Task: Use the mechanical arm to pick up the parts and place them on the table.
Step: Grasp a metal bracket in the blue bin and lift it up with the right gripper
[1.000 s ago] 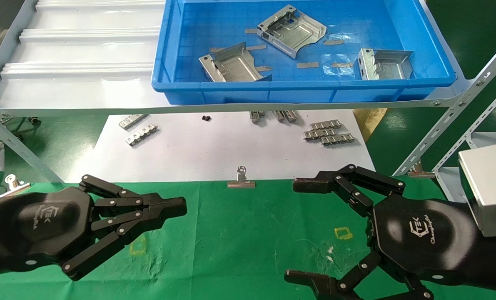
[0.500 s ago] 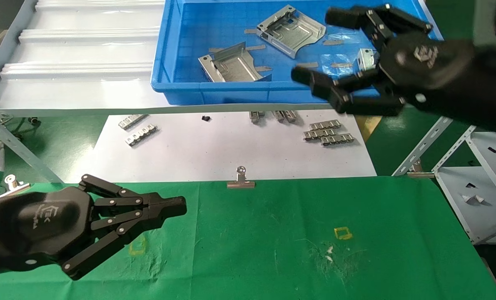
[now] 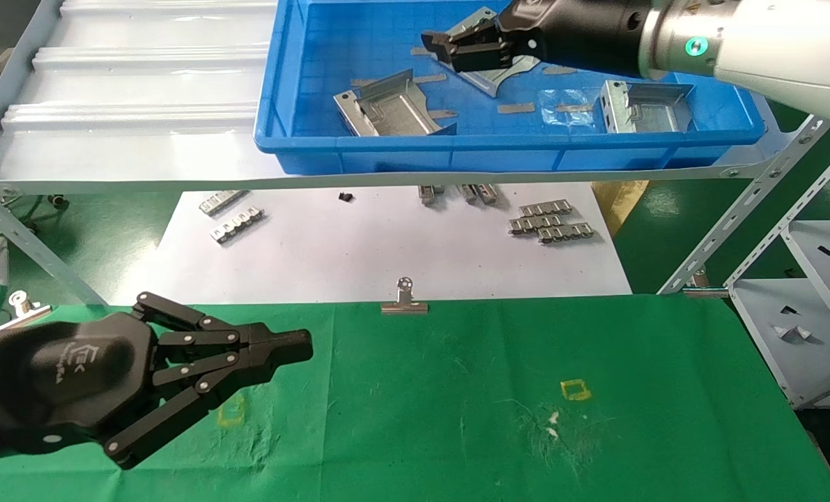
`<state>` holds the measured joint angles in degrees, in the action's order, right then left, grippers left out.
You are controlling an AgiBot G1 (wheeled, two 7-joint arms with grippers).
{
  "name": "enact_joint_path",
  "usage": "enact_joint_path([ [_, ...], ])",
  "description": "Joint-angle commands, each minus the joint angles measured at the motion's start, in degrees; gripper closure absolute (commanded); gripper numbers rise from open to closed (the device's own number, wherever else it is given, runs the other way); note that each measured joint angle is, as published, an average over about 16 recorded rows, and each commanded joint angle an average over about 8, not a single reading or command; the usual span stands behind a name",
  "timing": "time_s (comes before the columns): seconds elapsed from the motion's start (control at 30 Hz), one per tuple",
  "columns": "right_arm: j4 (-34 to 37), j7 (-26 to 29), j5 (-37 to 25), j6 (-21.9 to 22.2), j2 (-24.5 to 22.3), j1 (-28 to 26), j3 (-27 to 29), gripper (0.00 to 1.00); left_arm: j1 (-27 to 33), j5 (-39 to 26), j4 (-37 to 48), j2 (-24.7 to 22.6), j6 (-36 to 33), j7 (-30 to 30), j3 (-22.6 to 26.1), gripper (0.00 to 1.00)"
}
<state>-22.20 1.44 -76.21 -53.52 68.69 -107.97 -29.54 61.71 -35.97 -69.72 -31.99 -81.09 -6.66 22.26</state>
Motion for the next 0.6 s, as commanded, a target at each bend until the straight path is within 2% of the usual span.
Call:
enact_joint_path([
  [0.03,6.14,-0.80,-2.86,2.35,3.35,-2.85,-1.73,0.21,0.00,0.00,0.00,0.00,0.00,0.00,0.00,0.95],
  [0.13,11.75,-1.03,-4.83,7.93,6.62,-4.50,-2.79,0.58,0.00,0.00,0.00,0.00,0.00,0.00,0.00,0.58],
  [0.23,14.79,-0.38,-5.93,11.15,8.57,-5.09,-3.66,0.95,0.00,0.00,0.00,0.00,0.00,0.00,0.00,0.21],
  [0.27,15.24,0.01,-6.16,11.48,8.92,-5.13,-3.96,1.00,0.00,0.00,0.00,0.00,0.00,0.00,0.00,0.08],
  [0.3,15.48,0.44,-6.34,11.52,9.15,-5.12,-4.27,1.00,0.00,0.00,0.00,0.00,0.00,0.00,0.00,0.01],
  [0.6,13.15,4.94,-6.10,10.38,9.49,-4.59,-6.77,1.00,0.00,0.00,0.00,0.00,0.00,0.00,0.00,0.00],
])
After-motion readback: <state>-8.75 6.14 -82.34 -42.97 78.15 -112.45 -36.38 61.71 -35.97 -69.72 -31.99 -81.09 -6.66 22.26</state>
